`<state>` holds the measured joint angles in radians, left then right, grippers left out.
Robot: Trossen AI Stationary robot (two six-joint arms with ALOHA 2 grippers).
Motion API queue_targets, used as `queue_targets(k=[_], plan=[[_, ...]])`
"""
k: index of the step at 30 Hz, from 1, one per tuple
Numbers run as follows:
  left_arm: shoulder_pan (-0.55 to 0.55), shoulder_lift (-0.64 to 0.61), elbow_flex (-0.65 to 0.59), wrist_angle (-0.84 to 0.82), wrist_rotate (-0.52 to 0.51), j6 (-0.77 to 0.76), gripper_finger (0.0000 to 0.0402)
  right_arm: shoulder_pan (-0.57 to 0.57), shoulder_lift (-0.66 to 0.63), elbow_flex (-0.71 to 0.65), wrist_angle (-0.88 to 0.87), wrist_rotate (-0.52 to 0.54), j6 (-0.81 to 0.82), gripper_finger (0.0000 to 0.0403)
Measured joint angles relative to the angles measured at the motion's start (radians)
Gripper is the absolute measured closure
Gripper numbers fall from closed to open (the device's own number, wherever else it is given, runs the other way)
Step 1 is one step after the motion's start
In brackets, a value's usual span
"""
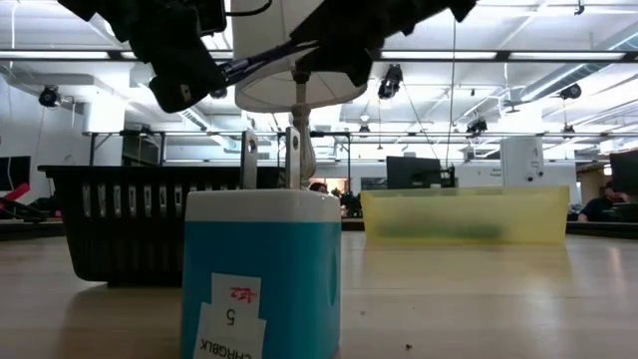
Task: Pick and place items into bin
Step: Put the violet charger cable into the yellow bin
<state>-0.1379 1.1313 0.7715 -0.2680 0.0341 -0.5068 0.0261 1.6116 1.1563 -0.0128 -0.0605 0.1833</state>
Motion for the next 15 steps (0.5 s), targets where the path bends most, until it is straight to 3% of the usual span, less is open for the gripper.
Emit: queue_targets(k=[7,15], plan=[[0.000,-0.001,0.000,-0.006,0.000,0.000,0.0402,0.000,0.042,0.054,-0.044,0.000,-0.032,0.0219],[0.000,-0.003,-0.002,-0.013,0.000,0.021,0.0402,0.000,0.037,0.051,-0.079,0.007,-0.022,0.0316]])
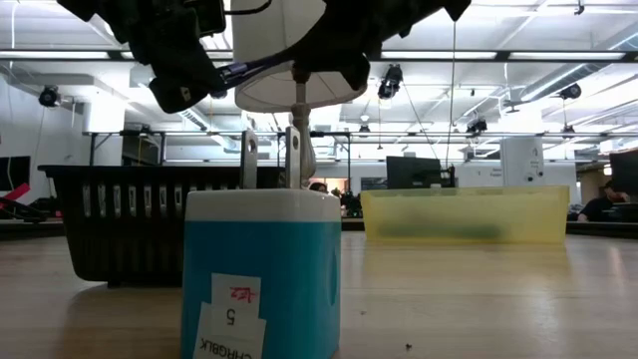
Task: Pick and place items into bin
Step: Put the violet charger cable into the yellow bin
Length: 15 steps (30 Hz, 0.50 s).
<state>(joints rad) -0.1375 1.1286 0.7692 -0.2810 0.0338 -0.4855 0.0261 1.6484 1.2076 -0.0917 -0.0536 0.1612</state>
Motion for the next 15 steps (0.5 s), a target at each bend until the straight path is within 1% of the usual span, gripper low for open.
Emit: queue_targets(k=[4,5,10,13,15], plan=[[0.000,0.000,0.000,0.004,-0.006,0.003,0.0402,0.000,-0.012,0.005,-0.001,-0.004,-0.024,0.0377],[0.000,0.000,0.000,0.003,-0.006,0.003,0.0402,0.001,-0.013,0.006,-0.001,-0.004,-0.038,0.0384],[0.000,0.000,-0.001,0.004,-0.004,-0.003,0.0402,0.000,-0.018,0.007,-0.020,-0.004,-0.049,0.0388],[0.000,0.000,-0.001,0.009,0.002,-0.003,0.0399,0.001,-0.025,0.007,-0.086,-0.003,-0.049,0.0391],[0.000,0.000,-0.001,0.004,0.007,-0.003,0.0389,0.000,-0.030,0.006,-0.128,0.001,-0.048,0.0393]])
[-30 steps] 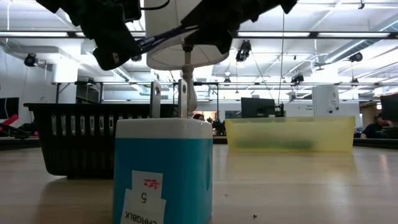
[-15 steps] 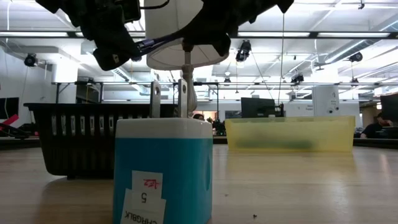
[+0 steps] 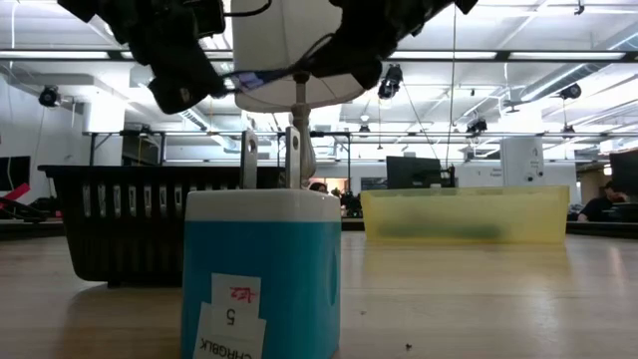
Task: Pick and place items into bin
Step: Put the violet charger cable into the yellow bin, then put the black charger adapter into the red bin
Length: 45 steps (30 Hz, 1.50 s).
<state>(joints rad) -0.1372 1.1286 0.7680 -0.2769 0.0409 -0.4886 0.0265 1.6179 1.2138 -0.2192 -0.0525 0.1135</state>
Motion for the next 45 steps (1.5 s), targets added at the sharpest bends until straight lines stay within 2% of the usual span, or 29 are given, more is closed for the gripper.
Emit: queue_targets(k=[4,9,13,17,19,21,28,31,34,42,45], plan=[[-0.001,0.000,-0.002,-0.010,0.013,-0.001,0.0348,-0.002,-0.017,-0.002,-0.056,0.005,0.011,0.0394],[-0.001,0.000,-0.003,-0.013,0.014,-0.001,0.0270,-0.003,-0.044,0.001,-0.212,0.033,0.010,0.0394],[-0.001,0.000,-0.006,-0.028,0.021,-0.001,0.0216,-0.011,-0.071,0.004,-0.460,0.198,0.022,0.0394],[-0.001,0.000,-0.006,-0.029,0.020,-0.001,0.0186,-0.030,-0.110,0.004,-0.657,0.415,0.123,0.0394],[-0.001,0.000,-0.006,-0.029,0.020,-0.002,0.0180,-0.037,-0.134,0.004,-0.702,0.479,0.170,0.0394],[-0.001,0.000,-0.006,-0.029,0.020,-0.002,0.0178,-0.043,-0.155,0.003,-0.725,0.500,0.180,0.0394],[0.000,0.000,-0.007,-0.028,0.019,-0.002,0.0177,-0.073,-0.185,-0.004,-0.785,0.496,0.220,0.0392],[0.000,0.000,-0.007,-0.028,0.029,-0.004,0.0177,-0.112,-0.183,-0.006,-0.828,0.414,0.262,0.0374],[0.000,0.000,-0.007,-0.028,0.057,-0.005,0.0177,-0.146,-0.179,-0.010,-0.861,0.322,0.296,0.0335],[0.000,0.000,-0.007,-0.028,0.081,-0.006,0.0177,-0.156,-0.179,-0.019,-0.872,0.269,0.355,0.0202],[0.000,0.000,-0.007,-0.028,0.083,-0.030,0.0177,-0.152,-0.179,-0.019,-0.858,0.167,0.384,0.0159]])
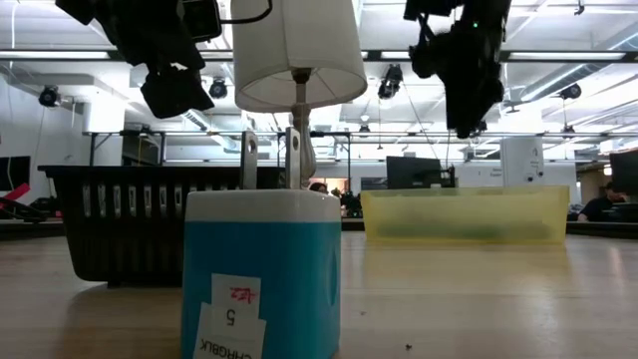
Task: Pick and place items into bin
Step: Put the black charger adapter into the red bin
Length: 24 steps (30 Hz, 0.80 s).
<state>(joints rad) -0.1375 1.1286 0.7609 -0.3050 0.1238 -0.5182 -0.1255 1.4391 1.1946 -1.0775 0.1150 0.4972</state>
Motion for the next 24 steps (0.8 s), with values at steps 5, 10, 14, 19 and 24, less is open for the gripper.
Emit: queue_targets(k=[5,10,14,19,24], plan=[[0.000,0.000,0.000,0.000,0.000,0.001,0.0177,0.057,0.000,-0.005,0.190,-0.278,-0.019,0.0111],[0.000,0.000,-0.003,-0.001,0.000,0.001,0.0177,0.205,0.001,-0.029,0.424,-0.409,-0.061,0.0106],[0.000,0.000,-0.012,-0.001,0.001,0.000,0.0177,0.370,0.001,-0.047,0.454,-0.409,-0.124,0.0114],[0.000,0.000,-0.026,-0.001,0.001,0.000,0.0177,0.562,0.002,-0.090,0.528,-0.365,-0.072,0.0120],[0.000,0.000,-0.032,-0.002,0.001,0.001,0.0177,0.712,0.008,-0.136,0.669,-0.220,0.000,0.0120]])
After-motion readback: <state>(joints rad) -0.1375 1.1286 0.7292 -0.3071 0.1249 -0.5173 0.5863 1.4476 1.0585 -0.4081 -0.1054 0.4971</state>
